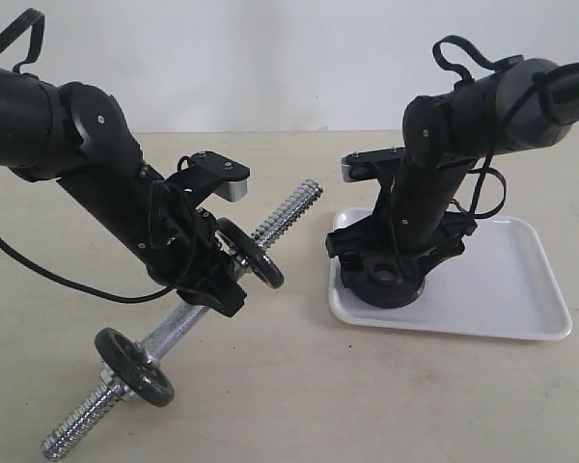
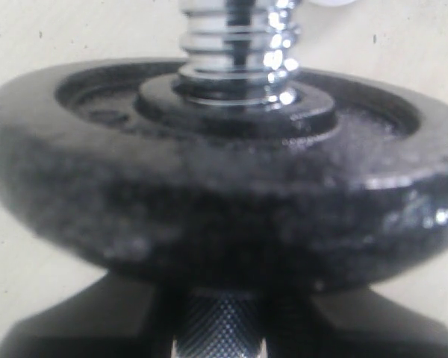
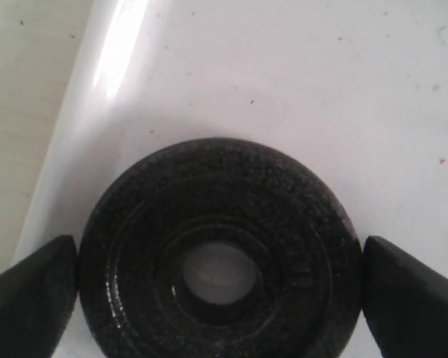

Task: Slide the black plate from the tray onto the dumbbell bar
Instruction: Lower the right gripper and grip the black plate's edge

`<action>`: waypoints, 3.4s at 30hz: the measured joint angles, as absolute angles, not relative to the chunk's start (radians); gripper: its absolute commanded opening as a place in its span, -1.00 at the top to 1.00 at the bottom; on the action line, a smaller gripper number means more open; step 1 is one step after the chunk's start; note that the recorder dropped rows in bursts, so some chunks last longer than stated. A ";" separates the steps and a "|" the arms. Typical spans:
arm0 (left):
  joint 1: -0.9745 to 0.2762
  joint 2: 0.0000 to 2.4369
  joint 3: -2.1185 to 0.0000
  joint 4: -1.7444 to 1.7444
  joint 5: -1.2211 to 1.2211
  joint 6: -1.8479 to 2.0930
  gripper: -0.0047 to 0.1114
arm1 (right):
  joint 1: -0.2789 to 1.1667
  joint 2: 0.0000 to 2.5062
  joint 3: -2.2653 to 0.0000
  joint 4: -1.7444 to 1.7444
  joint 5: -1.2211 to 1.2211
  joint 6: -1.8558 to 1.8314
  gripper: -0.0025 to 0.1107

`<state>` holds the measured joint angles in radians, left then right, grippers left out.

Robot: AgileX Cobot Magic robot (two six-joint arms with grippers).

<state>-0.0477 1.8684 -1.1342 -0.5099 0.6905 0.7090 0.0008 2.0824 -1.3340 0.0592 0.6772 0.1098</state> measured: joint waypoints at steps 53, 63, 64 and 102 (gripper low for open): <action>-0.048 1.868 -1.134 -0.510 0.690 0.709 0.85 | 0.001 2.142 -1.375 -0.130 0.737 0.195 0.01; -0.048 1.868 -1.134 -0.512 0.694 0.709 0.85 | -0.003 2.148 -1.375 -0.038 0.684 0.098 0.49; -0.048 1.868 -1.134 -0.512 0.694 0.709 0.85 | -0.003 2.150 -1.375 -0.038 0.684 0.098 0.60; -0.048 1.868 -1.134 -0.512 0.696 0.709 0.85 | 0.000 2.074 -1.331 -0.034 0.708 0.084 0.81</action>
<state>-0.0477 1.8684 -1.1342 -0.5117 0.6959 0.7090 0.0000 2.0741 -1.3311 -0.0343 0.7077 0.0836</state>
